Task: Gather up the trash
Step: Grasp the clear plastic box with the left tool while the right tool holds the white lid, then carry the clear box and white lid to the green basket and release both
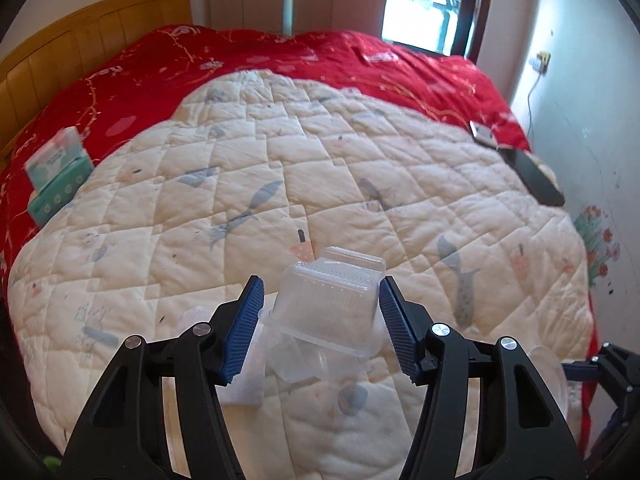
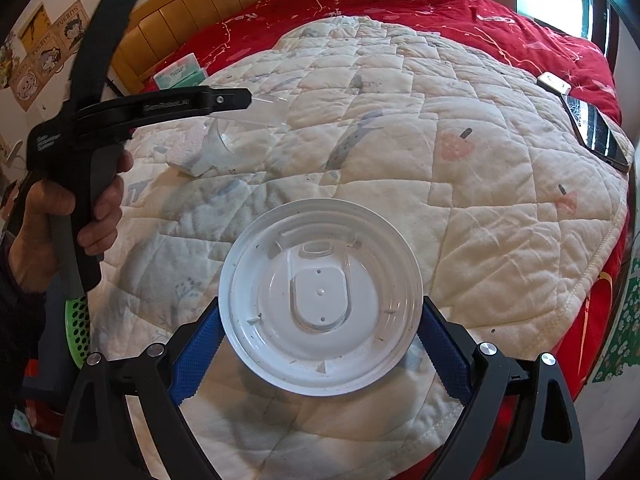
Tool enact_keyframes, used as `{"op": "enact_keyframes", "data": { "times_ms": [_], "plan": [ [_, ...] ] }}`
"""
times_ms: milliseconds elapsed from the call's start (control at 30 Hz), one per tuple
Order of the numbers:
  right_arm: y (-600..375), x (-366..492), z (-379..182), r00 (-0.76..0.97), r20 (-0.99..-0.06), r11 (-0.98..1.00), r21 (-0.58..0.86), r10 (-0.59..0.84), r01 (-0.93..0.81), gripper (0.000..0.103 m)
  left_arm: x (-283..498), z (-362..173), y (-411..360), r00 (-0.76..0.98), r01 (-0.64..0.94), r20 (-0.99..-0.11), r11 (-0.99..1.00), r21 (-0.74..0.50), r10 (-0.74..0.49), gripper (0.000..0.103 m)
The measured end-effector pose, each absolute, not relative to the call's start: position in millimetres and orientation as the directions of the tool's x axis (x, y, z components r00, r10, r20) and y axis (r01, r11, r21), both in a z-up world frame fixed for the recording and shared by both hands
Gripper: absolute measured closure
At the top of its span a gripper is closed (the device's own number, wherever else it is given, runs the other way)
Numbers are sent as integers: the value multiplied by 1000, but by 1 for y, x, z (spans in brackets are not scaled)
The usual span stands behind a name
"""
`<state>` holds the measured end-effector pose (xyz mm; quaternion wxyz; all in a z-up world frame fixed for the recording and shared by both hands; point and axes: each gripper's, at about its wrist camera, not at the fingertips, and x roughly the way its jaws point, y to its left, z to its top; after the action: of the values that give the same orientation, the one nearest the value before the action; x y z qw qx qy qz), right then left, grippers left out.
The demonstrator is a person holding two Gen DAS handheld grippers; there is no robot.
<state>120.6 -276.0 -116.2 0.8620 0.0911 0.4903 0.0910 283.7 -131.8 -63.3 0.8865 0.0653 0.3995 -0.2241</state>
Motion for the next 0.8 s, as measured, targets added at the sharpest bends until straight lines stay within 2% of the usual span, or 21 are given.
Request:
{"op": "enact_keyframes", "data": {
  "times_ms": [267, 433, 800],
  "plan": [
    [-258, 109, -95, 530, -806, 963, 250, 265, -101, 14, 230, -26, -81, 653, 370, -662, 918, -145, -368, 44],
    [-235, 102, -81, 540, -789, 956, 254, 292, -146, 14, 190, -7, -39, 710, 301, -621, 941, -157, -330, 44],
    [-168, 92, -61, 524, -768, 926, 247, 367, -287, 14, 96, 5, 78, 796, 45, -594, 990, -136, -118, 44]
  ]
}}
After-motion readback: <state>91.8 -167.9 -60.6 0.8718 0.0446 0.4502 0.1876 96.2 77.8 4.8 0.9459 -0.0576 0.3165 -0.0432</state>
